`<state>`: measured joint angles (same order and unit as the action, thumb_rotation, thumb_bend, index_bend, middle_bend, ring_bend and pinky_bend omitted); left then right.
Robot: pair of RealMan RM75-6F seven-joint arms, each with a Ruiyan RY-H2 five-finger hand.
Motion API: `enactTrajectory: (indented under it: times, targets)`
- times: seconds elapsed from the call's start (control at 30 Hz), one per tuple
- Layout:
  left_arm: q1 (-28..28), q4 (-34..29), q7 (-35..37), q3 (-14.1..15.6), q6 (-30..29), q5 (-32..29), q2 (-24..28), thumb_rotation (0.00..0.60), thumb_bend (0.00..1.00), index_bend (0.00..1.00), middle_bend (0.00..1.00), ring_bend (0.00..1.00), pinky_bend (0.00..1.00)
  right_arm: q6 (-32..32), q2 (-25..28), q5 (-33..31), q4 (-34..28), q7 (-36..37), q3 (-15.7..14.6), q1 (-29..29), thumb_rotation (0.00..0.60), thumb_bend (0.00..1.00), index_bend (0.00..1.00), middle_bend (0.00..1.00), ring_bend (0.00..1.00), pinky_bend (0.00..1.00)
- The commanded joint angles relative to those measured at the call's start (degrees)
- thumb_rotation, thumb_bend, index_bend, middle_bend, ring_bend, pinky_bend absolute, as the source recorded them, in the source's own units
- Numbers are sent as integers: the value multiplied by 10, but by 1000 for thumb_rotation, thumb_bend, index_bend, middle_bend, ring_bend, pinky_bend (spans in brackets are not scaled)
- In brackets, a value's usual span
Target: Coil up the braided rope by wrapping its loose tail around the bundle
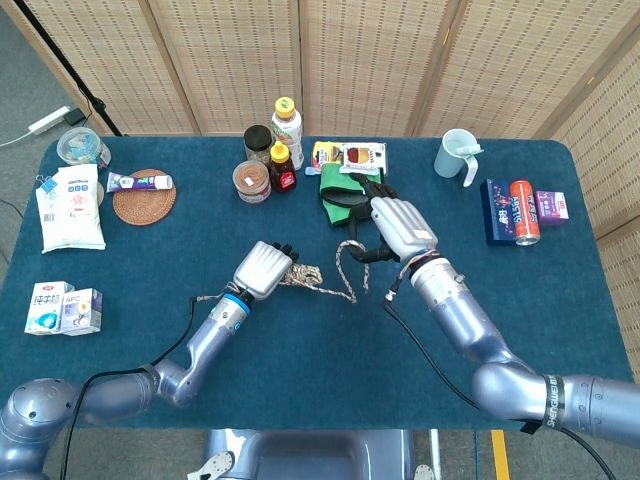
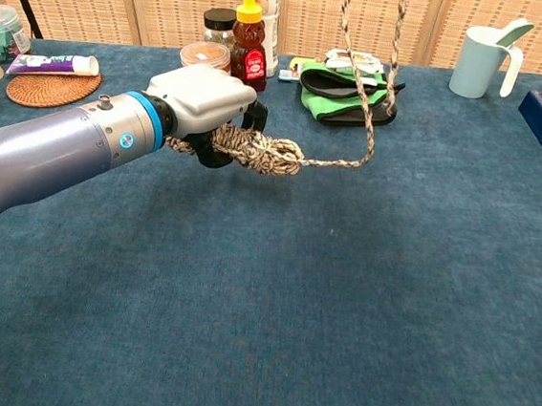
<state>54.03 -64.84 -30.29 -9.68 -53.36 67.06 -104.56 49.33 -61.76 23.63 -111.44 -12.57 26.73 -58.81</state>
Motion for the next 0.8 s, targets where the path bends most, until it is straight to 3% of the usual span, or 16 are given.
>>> enactTrajectory:
  times: [0.03,0.4,0.8]
  targets:
    - [1,-9,9,6,6,11,8,600,405,482,406,439,628,-3,7,-76,35,-12,12,-56,600,461,673,0,0,0]
    - [-4,-31,87,33,15,77,40,600,408,474,395,428,628,18,-42,-137,134,-20,-14,-89,600,465,685,0,0,0]
    - [-8,-52,231,32,3,136,64,600,413,475,395,428,628,-59,-132,-124,291,19,-63,-60,600,465,692,0,0,0]
